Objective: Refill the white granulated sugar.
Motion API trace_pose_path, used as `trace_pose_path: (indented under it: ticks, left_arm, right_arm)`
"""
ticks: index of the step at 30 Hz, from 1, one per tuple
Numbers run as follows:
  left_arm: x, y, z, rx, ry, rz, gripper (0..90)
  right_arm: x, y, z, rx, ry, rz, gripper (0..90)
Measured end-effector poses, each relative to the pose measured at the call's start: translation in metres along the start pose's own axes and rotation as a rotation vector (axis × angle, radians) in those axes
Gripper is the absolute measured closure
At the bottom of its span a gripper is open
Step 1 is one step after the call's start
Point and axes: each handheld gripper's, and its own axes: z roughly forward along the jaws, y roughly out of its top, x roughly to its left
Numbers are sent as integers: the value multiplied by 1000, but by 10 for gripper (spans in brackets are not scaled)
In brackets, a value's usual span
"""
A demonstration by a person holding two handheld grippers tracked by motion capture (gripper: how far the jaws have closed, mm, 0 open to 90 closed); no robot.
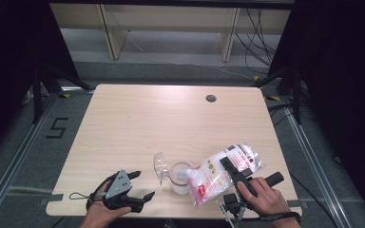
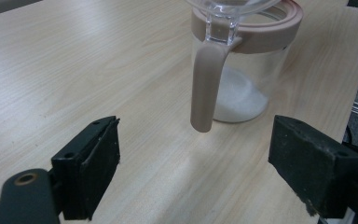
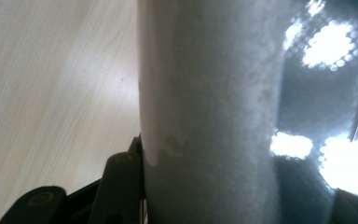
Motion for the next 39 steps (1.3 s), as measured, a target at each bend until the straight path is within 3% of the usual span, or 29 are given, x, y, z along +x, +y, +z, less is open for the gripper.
trace_pose_path:
  ticks: [10, 11, 12, 15, 17, 18, 20, 22, 24, 25, 27, 29, 30, 31, 32, 34, 35, 36, 37, 38, 39]
  left_arm:
    - [0, -1, 0, 4, 0, 3, 160]
    - [-2, -1, 0, 1, 2, -36, 160]
    - [-3, -1, 1, -7, 1, -42, 160]
    - [0, -1, 0, 2, -4, 4, 160]
    - [-1, 0, 0, 0, 1, -10, 160]
    - [-3, -1, 0, -6, 1, -39, 160]
    - [-2, -1, 0, 1, 1, -33, 160]
    - [0, 0, 0, 3, 0, 4, 160]
    - [-3, -1, 0, -5, 0, -38, 160]
    - [-2, -1, 1, -6, -5, -37, 160]
    - [0, 0, 0, 1, -4, 6, 160]
    - [0, 0, 0, 2, 0, 3, 160]
    - [-2, 0, 0, -1, 0, -34, 160]
    - [-2, -1, 1, -7, -7, -36, 160]
    - [0, 0, 0, 3, -4, 8, 160]
    - [0, 0, 0, 3, -5, 5, 160]
    - [0, 0, 1, -6, -5, -3, 160]
    - [-2, -1, 0, -2, -2, -34, 160]
    - [-2, -1, 1, -6, -7, -37, 160]
    - [0, 0, 0, 2, -4, 7, 160]
    - [0, 0, 0, 2, -4, 4, 160]
  right_arm:
    - [-2, 0, -1, 7, 8, -5, 599]
    - [-2, 0, -1, 7, 7, -5, 599]
    - [0, 0, -1, 12, 17, 10, 599]
    - [1, -1, -2, 16, 6, 21, 599]
    - [1, -1, -2, 12, 6, 12, 600]
    - [1, -1, -2, 13, 7, 15, 600]
    - [1, -1, -2, 18, 7, 19, 600]
    - [2, 0, -2, 18, 8, 24, 600]
    - [0, 0, -1, 7, -2, 5, 600]
    - [-1, 0, -1, 0, -4, -6, 601]
    - [1, 0, -3, 26, 16, 21, 601]
    - [-2, 0, -2, 11, 13, -18, 601]
    - [-2, 0, -2, 11, 13, -15, 601]
    - [-2, 0, -2, 9, 5, -7, 602]
    - [-2, 0, -2, 9, 6, -10, 602]
    - [-2, 0, -2, 5, -1, -17, 602]
    - [0, 0, -2, 13, 2, 2, 602]
    - [-1, 0, -2, 6, -4, -8, 602]
    - [-1, 0, -2, 8, 4, -8, 602]
    - [-1, 0, -3, 11, 9, -2, 603]
    - [-1, 0, -2, 15, 3, -1, 603]
